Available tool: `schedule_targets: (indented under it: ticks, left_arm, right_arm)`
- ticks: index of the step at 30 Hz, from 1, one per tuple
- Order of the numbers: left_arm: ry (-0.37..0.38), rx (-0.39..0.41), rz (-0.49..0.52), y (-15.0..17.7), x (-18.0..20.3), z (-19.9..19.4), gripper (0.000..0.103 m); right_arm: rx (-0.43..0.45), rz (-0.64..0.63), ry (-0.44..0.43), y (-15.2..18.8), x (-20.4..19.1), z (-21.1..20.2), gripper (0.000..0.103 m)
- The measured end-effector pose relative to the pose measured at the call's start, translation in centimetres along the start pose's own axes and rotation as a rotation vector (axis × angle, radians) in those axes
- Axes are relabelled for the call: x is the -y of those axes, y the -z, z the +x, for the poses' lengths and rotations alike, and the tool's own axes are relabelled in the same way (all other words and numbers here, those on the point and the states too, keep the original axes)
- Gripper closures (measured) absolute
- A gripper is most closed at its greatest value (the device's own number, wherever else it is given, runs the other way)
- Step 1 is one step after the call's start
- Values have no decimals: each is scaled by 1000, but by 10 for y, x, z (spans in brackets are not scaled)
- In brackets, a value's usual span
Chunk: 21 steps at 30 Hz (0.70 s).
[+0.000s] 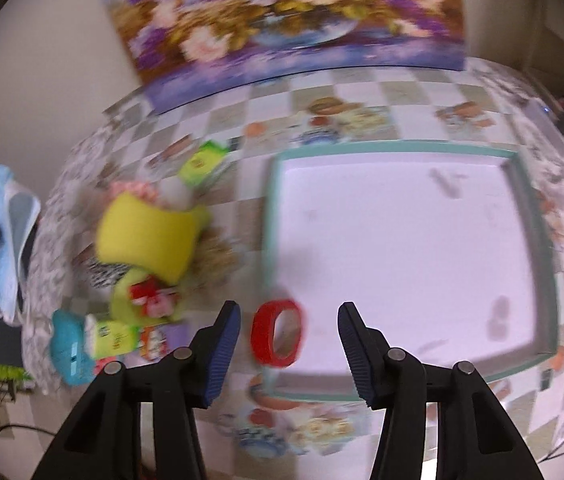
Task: Organize soft objects
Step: 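Carry the mask and tape ring into the white tray while both tools open to release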
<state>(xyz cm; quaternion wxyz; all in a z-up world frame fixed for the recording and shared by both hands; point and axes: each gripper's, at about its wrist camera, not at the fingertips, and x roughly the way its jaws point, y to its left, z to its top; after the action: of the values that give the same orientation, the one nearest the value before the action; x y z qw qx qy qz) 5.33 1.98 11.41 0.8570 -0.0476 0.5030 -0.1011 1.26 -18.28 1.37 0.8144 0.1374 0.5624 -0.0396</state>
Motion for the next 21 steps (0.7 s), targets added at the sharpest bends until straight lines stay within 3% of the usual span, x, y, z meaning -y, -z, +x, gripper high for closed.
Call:
schedule_targets:
  ticks: [3,8,21]
  left_arm:
    - [7,-24,4,5,20,14,92]
    - [36,-73,-1,16,51,43,92]
    - [103,-208,37,30,117,124,92]
  right_arm:
    - [-6,18,20,0,15,1,52]
    - [-14,56,-31,-3,30,3,52]
    - [-56,205,150,-2,97,14,52]
